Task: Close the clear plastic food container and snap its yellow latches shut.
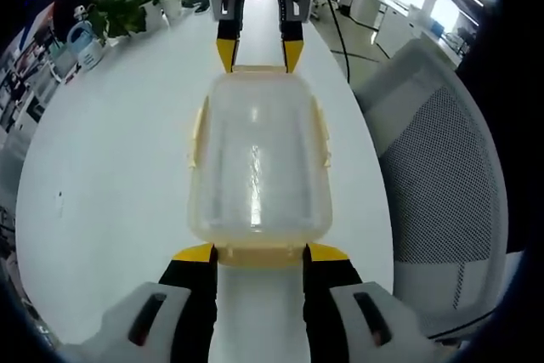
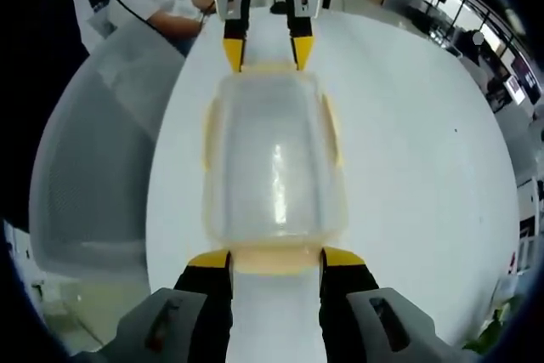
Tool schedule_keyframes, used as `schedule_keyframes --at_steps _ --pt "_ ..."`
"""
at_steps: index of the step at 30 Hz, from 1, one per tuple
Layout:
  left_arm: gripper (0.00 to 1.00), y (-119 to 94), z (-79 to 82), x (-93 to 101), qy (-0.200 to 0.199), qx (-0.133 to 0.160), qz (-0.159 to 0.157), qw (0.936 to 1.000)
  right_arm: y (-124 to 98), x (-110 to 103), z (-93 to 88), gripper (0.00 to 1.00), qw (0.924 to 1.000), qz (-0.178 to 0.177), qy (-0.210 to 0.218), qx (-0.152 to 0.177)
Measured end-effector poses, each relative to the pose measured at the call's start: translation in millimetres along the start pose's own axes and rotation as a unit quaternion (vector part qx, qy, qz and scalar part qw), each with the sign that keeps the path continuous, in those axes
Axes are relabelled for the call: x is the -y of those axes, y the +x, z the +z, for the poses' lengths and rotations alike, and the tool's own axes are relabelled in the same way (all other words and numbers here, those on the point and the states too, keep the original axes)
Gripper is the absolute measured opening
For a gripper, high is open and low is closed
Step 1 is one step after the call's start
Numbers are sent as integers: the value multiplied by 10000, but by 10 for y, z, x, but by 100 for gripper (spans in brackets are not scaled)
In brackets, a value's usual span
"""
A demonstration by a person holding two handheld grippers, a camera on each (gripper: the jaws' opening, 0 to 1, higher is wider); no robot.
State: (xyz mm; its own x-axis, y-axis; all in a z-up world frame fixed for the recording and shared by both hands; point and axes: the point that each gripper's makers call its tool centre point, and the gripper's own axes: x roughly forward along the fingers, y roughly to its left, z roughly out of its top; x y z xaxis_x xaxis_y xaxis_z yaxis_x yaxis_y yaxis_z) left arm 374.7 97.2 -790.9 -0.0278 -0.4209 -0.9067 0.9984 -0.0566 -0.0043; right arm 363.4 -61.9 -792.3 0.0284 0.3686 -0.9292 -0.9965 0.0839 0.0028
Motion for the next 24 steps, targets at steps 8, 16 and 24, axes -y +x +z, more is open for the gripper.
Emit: schedule_keyframes --at_steps 8,16,24 --pt "38 32 88 -6 41 42 3 10000 -35 1 -84 38 10000 -32 53 -11" --pt "38 53 118 7 26 26 -18 10000 -37 -11 -122 38 10000 -42 46 -36" --pt "38 59 123 15 28 24 -7 10000 -30 -15 -133 38 10000 -38 37 -42"
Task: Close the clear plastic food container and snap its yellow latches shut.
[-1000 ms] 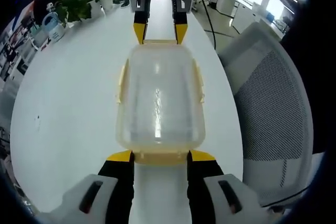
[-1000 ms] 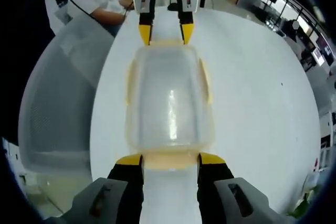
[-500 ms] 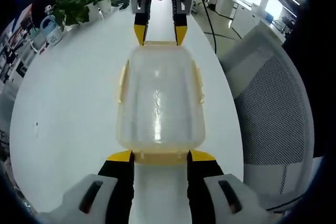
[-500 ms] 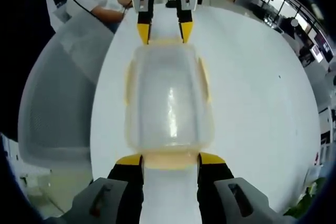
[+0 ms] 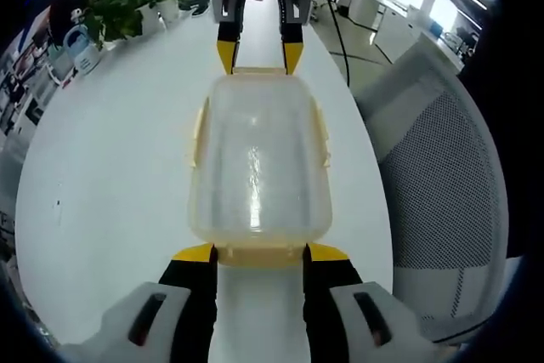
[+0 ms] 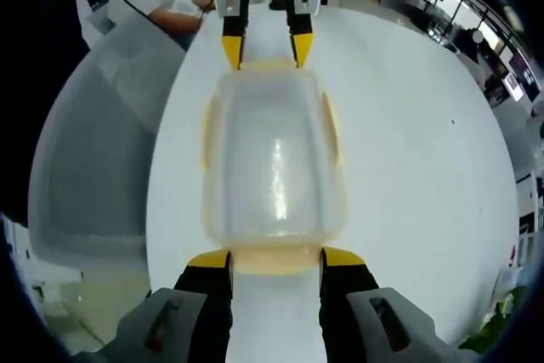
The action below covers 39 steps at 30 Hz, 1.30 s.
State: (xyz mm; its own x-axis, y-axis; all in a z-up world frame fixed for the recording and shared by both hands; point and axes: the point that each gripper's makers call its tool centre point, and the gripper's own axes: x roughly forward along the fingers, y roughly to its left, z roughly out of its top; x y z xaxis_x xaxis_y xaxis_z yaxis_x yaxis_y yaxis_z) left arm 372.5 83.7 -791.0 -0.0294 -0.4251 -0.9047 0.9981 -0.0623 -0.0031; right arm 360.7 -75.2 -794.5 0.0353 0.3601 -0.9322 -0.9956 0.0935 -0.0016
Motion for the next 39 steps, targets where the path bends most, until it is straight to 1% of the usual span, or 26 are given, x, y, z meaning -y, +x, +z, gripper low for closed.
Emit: schedule_keyframes --at_steps 8,15,20,34,36,37,39 --pt "38 21 -16 5 -17 -27 -15 10000 35 0 -6 38 10000 27 8 3" --pt "39 38 -28 -2 -29 -19 -24 10000 44 5 -11 38 9999 56 33 80" --pt "39 37 -30 6 -15 -35 6 10000 50 3 -10 38 9999 72 16 125" --pt "40 19 -28 13 -14 -44 26 10000 42 -6 -5 40 9999 68 -61 93" --pt "40 7 -35 1 -44 -41 31 10000 34 -6 3 40 9999 86 -10 129" --pt "41 -3 -37 -6 -83 -33 32 10000 29 -6 7 40 9998 99 20 143" --pt "51 -19 -30 -3 -188 29 6 9998 23 -26 4 40 9996 183 153 140"
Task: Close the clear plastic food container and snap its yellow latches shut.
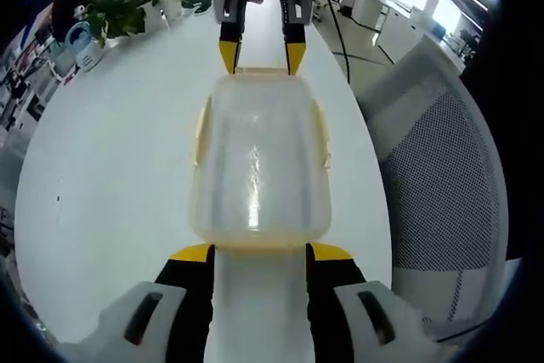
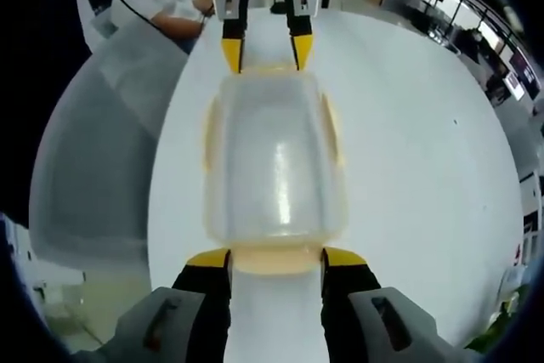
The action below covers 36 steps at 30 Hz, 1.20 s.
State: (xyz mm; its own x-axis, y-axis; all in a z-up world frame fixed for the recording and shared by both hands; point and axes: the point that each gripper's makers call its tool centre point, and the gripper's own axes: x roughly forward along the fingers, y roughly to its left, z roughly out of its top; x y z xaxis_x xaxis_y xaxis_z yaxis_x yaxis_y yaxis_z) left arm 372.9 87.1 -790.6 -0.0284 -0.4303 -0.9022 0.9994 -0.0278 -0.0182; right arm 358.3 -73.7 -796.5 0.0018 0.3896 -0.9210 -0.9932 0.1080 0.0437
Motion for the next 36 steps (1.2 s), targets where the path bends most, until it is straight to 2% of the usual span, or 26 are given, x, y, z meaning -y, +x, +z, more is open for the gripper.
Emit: schedule_keyframes --at_steps 1,4,8,11,20,24,27,29,31,33,36 --pt "55 0 3 -6 -83 16 22 10000 1 -4 0 40 10000 22 9 15" --pt "50 -8 -9 -7 -5 -30 25 10000 -6 2 3 40 10000 -34 -37 17" --pt "50 -11 -17 -6 9 -68 71 10000 -20 19 11 43 9998 -125 -119 15" --pt "49 -14 -20 5 6 -88 72 9999 -35 31 -10 45 9999 -129 -76 -13" --pt "48 -38 -29 10 -22 -107 105 9999 -59 -5 -71 42 9999 -100 71 -109" --pt "47 -46 -50 20 -207 -101 120 9997 -67 -16 -58 42 9996 -92 257 -72" --pt "48 -63 -57 59 -538 -62 19 9985 -71 -37 -53 40 9981 -52 607 -40" --pt "48 -72 -50 60 -531 -35 24 9986 -84 -36 -42 40 9981 -91 601 -25" --pt "47 -78 -51 56 -737 -13 26 9973 -93 -36 -18 39 9969 -89 780 58" --pt "47 -75 -27 61 -1087 102 2 9940 -110 -42 1 39 9954 -85 952 102" --pt "46 -75 0 62 -1802 251 -114 9832 -118 -41 13 39 9916 -77 1279 173"
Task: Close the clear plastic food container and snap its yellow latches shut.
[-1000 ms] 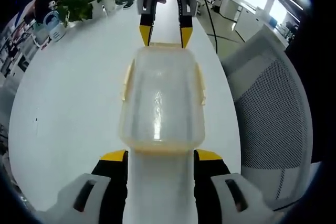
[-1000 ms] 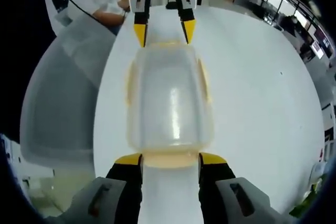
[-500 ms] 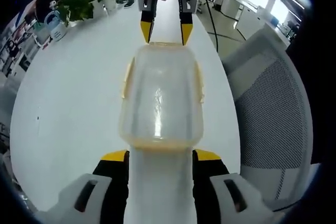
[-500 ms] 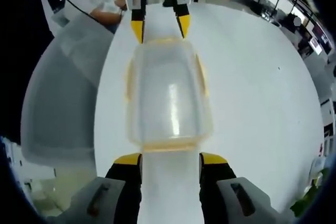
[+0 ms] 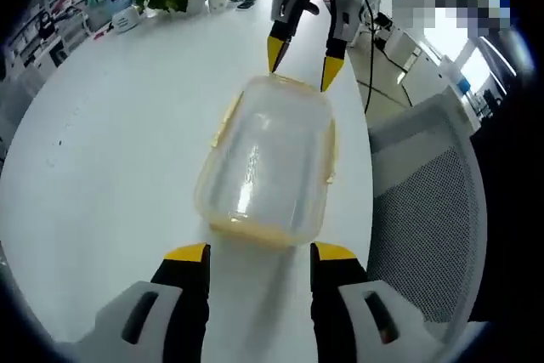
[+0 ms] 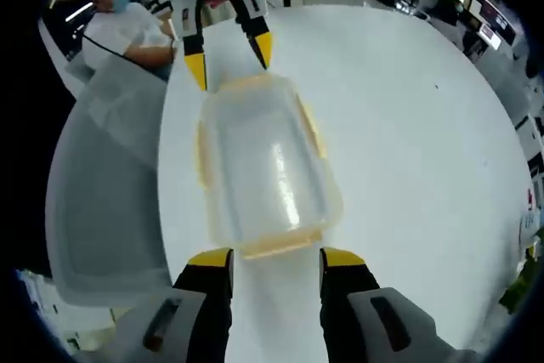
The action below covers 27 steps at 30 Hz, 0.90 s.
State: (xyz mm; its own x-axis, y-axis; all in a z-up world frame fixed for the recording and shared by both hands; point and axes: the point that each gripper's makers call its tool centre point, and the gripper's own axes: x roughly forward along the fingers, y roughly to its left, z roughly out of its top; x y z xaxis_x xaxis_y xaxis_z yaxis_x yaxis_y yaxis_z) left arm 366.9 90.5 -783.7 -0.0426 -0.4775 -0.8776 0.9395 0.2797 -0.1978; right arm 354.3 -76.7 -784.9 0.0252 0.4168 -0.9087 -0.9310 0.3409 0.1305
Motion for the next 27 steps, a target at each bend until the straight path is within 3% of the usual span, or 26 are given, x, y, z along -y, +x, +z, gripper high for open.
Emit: schedule_keyframes --at_steps 7,10,12,14,17,20,23,24,27 --pt "41 4 25 0 -1065 179 -82 9941 -2 40 12 39 9928 -78 1166 271" --pt "38 22 30 -16 -1378 262 -59 9901 -10 80 50 39 9837 -123 1719 515" --pt "35 28 34 -20 -1446 280 -80 9891 -10 90 32 39 9819 -164 1817 515" --pt "36 43 61 -49 -1763 420 -47 9834 0 99 12 37 9790 -205 1962 513" --pt "42 59 86 -155 -2284 680 45 9712 -2 124 36 37 9690 -252 2368 657" --pt "42 50 117 -154 -2880 878 -117 9535 19 120 31 36 9620 -226 2631 693" --pt "41 65 67 -192 -2947 797 -64 9522 45 113 13 35 9614 -245 2661 649" --pt "39 75 46 -193 -2989 745 -59 9514 43 123 24 34 9582 -242 2768 684" --pt "39 99 -2 -164 -3230 671 -110 9439 42 142 32 34 9558 -273 2843 700"
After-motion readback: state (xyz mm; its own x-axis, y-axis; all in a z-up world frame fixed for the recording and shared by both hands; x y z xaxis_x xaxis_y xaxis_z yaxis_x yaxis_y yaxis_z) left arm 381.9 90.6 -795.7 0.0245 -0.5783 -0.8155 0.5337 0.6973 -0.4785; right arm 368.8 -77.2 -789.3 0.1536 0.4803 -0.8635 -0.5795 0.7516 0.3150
